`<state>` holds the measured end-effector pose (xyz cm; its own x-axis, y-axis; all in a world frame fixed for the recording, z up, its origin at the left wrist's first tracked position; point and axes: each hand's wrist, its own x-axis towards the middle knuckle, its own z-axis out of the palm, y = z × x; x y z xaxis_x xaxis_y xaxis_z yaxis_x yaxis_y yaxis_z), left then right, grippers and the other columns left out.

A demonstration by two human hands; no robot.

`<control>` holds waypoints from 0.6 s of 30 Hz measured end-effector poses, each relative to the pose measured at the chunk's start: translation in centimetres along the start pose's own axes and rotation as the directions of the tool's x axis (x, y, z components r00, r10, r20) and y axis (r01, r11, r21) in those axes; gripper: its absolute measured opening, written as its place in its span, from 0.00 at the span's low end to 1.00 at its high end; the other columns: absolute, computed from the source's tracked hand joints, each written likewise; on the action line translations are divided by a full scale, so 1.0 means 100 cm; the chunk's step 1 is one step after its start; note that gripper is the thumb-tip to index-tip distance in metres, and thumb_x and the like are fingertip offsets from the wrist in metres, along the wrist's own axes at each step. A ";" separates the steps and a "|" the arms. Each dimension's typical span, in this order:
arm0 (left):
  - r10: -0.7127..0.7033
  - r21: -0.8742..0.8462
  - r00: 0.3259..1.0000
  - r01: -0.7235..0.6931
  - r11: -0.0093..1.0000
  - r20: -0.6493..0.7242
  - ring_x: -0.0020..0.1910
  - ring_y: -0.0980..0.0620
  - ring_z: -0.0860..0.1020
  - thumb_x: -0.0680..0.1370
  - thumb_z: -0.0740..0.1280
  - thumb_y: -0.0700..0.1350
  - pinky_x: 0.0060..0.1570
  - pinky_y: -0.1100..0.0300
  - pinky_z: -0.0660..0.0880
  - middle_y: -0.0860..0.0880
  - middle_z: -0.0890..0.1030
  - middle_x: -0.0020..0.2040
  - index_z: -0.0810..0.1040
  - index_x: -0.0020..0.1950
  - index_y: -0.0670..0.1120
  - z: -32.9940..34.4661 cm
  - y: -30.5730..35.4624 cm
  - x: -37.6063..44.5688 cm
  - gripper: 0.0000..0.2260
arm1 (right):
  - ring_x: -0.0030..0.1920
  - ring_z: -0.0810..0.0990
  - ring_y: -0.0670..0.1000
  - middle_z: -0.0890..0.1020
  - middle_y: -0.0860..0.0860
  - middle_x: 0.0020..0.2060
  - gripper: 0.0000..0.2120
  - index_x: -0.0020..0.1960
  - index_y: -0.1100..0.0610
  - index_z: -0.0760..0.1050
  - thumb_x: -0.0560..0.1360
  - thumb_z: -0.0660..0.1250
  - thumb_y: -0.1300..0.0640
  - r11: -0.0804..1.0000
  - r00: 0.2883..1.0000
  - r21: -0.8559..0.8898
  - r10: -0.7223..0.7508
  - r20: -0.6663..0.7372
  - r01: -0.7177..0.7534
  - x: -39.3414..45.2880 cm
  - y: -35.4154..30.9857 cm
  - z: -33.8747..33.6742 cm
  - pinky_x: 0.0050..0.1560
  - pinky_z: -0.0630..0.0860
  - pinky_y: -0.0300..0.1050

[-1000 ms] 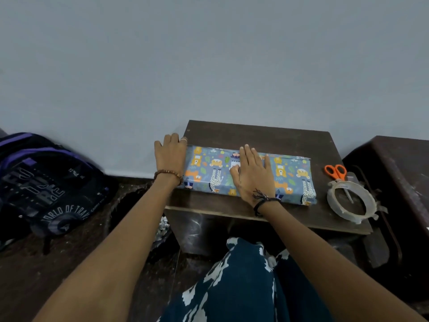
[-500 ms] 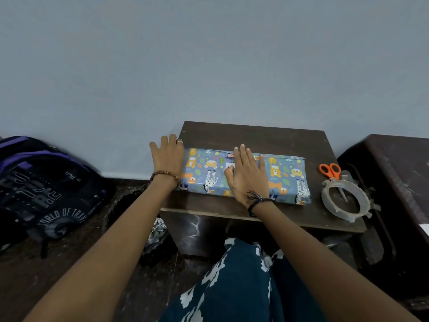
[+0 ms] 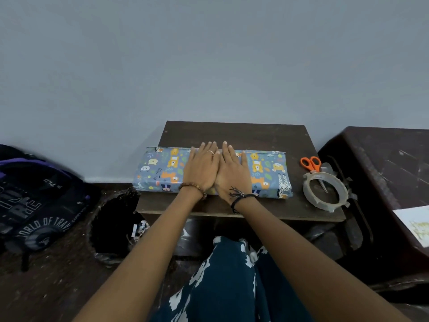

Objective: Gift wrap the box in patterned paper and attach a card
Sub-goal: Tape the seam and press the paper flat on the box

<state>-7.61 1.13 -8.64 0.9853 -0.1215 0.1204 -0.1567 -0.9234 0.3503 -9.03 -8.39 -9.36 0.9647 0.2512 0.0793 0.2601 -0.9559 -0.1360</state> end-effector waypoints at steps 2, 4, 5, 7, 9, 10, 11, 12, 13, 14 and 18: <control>-0.033 -0.033 0.999 0.033 0.999 -0.005 0.75 0.55 0.54 0.83 0.46 0.46 0.74 0.55 0.45 0.51 0.59 0.75 0.57 0.75 0.46 0.004 -0.006 -0.002 0.20 | 0.76 0.45 0.51 0.48 0.55 0.76 0.27 0.76 0.57 0.47 0.80 0.47 0.50 0.999 0.999 0.040 0.017 -0.034 -0.015 0.001 -0.001 0.002 0.73 0.41 0.55; -0.047 -0.051 0.999 0.047 0.998 -0.013 0.74 0.56 0.55 0.83 0.46 0.46 0.74 0.56 0.47 0.51 0.61 0.75 0.58 0.75 0.46 0.005 -0.005 -0.003 0.20 | 0.76 0.45 0.51 0.49 0.54 0.76 0.27 0.76 0.58 0.46 0.81 0.46 0.50 0.998 0.999 0.051 0.026 -0.030 -0.025 0.002 -0.001 0.003 0.73 0.40 0.54; -0.062 -0.059 0.998 0.061 0.996 -0.019 0.74 0.56 0.56 0.83 0.46 0.46 0.74 0.57 0.47 0.51 0.61 0.74 0.59 0.74 0.46 0.004 -0.004 -0.003 0.20 | 0.76 0.45 0.51 0.49 0.54 0.76 0.27 0.76 0.58 0.46 0.81 0.46 0.50 0.999 0.999 0.048 0.027 -0.019 -0.026 0.002 -0.001 0.004 0.73 0.39 0.54; -0.075 -0.051 0.997 0.074 0.996 -0.029 0.74 0.56 0.57 0.83 0.47 0.45 0.74 0.57 0.48 0.51 0.62 0.74 0.60 0.74 0.46 0.004 -0.003 -0.003 0.19 | 0.76 0.45 0.50 0.49 0.54 0.76 0.27 0.76 0.58 0.46 0.81 0.46 0.50 0.998 0.999 0.051 0.040 -0.003 -0.040 0.002 -0.002 0.002 0.73 0.40 0.56; -0.064 -0.010 0.997 0.063 0.998 -0.036 0.74 0.56 0.57 0.83 0.47 0.45 0.74 0.57 0.49 0.51 0.62 0.74 0.59 0.74 0.45 0.005 -0.005 -0.004 0.20 | 0.76 0.46 0.50 0.49 0.53 0.76 0.28 0.76 0.58 0.47 0.80 0.46 0.47 0.992 0.994 0.069 0.105 -0.021 -0.103 -0.001 0.000 0.000 0.73 0.40 0.58; -0.057 0.004 0.997 0.057 0.998 -0.049 0.74 0.56 0.57 0.83 0.47 0.45 0.74 0.57 0.49 0.51 0.62 0.74 0.60 0.74 0.45 0.006 -0.005 -0.004 0.20 | 0.76 0.47 0.50 0.50 0.53 0.76 0.30 0.76 0.58 0.48 0.80 0.46 0.44 0.986 0.988 0.074 0.152 -0.040 -0.149 -0.003 0.003 -0.001 0.72 0.41 0.59; -0.053 0.017 0.997 0.054 0.998 -0.062 0.74 0.56 0.57 0.83 0.46 0.45 0.74 0.57 0.49 0.51 0.62 0.74 0.60 0.74 0.45 0.006 -0.005 -0.004 0.20 | 0.76 0.47 0.50 0.50 0.53 0.76 0.32 0.76 0.58 0.48 0.79 0.47 0.40 0.980 0.981 0.074 0.189 -0.050 -0.185 -0.006 0.008 -0.002 0.72 0.41 0.59; -0.048 0.033 0.996 0.051 0.998 -0.071 0.74 0.55 0.57 0.83 0.46 0.45 0.74 0.57 0.49 0.50 0.62 0.74 0.59 0.74 0.45 0.007 -0.004 -0.004 0.20 | 0.76 0.47 0.50 0.50 0.53 0.76 0.35 0.76 0.59 0.48 0.78 0.47 0.37 0.975 0.976 0.073 0.213 -0.047 -0.209 -0.009 0.016 -0.003 0.72 0.41 0.60; -0.045 0.045 0.996 0.048 0.998 -0.077 0.74 0.55 0.57 0.83 0.46 0.45 0.74 0.57 0.50 0.50 0.62 0.74 0.59 0.74 0.45 0.008 -0.004 -0.004 0.20 | 0.76 0.47 0.50 0.49 0.53 0.76 0.38 0.76 0.59 0.47 0.76 0.47 0.34 0.970 0.972 0.077 0.234 -0.035 -0.231 -0.012 0.026 -0.004 0.72 0.41 0.60; -0.043 0.050 0.996 0.047 0.998 -0.083 0.74 0.54 0.57 0.83 0.46 0.45 0.74 0.56 0.50 0.50 0.62 0.74 0.59 0.74 0.44 0.009 -0.004 -0.004 0.20 | 0.76 0.46 0.49 0.49 0.52 0.76 0.41 0.76 0.59 0.47 0.75 0.47 0.32 0.962 0.965 0.090 0.262 -0.022 -0.259 -0.015 0.037 -0.006 0.72 0.40 0.60; -0.035 0.078 0.995 0.043 0.996 -0.098 0.74 0.53 0.58 0.83 0.47 0.45 0.74 0.56 0.51 0.49 0.63 0.74 0.60 0.74 0.44 0.010 -0.002 -0.003 0.20 | 0.76 0.46 0.50 0.49 0.53 0.76 0.46 0.76 0.60 0.47 0.71 0.50 0.28 0.936 0.939 0.111 0.340 -0.053 -0.333 -0.024 0.068 -0.011 0.72 0.38 0.58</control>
<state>-7.77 0.98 -9.63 0.9788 -0.0528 0.1981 -0.1083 -0.9535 0.2813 -9.63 -15.68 -9.35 0.9920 -0.0970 0.0809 -0.0725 -0.9618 -0.2638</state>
